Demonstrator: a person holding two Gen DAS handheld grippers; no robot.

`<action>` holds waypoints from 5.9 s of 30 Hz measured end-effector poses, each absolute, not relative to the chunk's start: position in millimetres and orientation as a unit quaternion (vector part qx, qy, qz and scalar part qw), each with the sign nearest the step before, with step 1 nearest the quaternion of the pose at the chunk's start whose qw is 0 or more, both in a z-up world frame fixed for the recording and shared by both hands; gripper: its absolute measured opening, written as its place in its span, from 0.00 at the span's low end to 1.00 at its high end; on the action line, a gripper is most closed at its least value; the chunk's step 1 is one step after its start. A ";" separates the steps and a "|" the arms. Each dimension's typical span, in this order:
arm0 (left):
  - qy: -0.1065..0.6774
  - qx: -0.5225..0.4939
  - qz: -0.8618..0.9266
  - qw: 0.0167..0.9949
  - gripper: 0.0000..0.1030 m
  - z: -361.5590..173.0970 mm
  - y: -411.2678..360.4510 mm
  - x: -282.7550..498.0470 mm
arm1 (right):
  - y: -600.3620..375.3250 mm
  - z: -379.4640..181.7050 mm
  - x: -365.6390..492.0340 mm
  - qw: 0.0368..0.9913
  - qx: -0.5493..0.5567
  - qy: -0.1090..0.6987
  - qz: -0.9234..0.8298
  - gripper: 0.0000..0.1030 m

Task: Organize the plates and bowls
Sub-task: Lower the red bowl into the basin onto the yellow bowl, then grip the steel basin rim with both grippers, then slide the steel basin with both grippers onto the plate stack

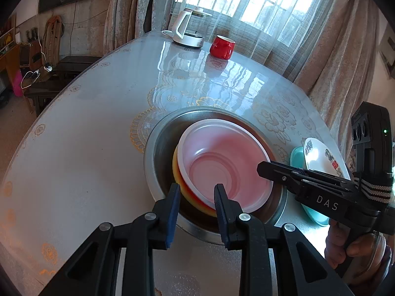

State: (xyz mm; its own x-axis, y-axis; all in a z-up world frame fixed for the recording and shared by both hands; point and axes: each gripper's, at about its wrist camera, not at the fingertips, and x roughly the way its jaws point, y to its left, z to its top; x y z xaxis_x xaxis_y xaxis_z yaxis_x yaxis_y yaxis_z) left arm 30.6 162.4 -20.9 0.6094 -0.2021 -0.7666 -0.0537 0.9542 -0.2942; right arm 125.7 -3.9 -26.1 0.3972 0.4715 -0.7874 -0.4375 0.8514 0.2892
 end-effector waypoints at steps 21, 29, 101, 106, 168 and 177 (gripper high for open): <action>0.439 -0.142 -0.042 0.886 0.29 -19.3 161.8 28.8 | 3.2 -27.5 120.8 0.849 -0.021 0.459 0.262 0.13; 0.437 -0.141 -0.039 0.887 0.30 -18.4 164.2 27.6 | 2.0 -26.8 121.7 0.846 -0.009 0.463 0.265 0.15; 0.415 -0.113 0.035 0.902 0.34 -26.3 201.6 29.2 | -36.7 -23.4 114.7 0.868 0.058 0.441 0.219 0.20; 0.413 -0.111 0.024 0.904 0.34 -28.7 200.5 34.0 | -35.0 -27.3 117.1 0.866 0.056 0.448 0.216 0.20; 0.344 -0.061 -0.108 0.931 0.21 15.6 133.8 34.4 | -84.6 4.2 94.5 0.888 0.077 0.409 0.198 0.19; 0.331 -0.040 -0.163 0.929 0.22 33.2 79.3 49.7 | -138.9 24.1 79.1 0.908 0.101 0.379 0.149 0.19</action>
State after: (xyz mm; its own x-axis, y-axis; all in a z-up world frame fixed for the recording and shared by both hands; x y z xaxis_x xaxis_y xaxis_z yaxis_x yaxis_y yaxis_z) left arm 49.7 79.3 33.2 0.7283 -0.3288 -0.6012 0.2759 0.9438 -0.1820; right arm 79.1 -138.9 24.1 0.6687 0.3467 -0.6577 -0.1939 0.9353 0.2959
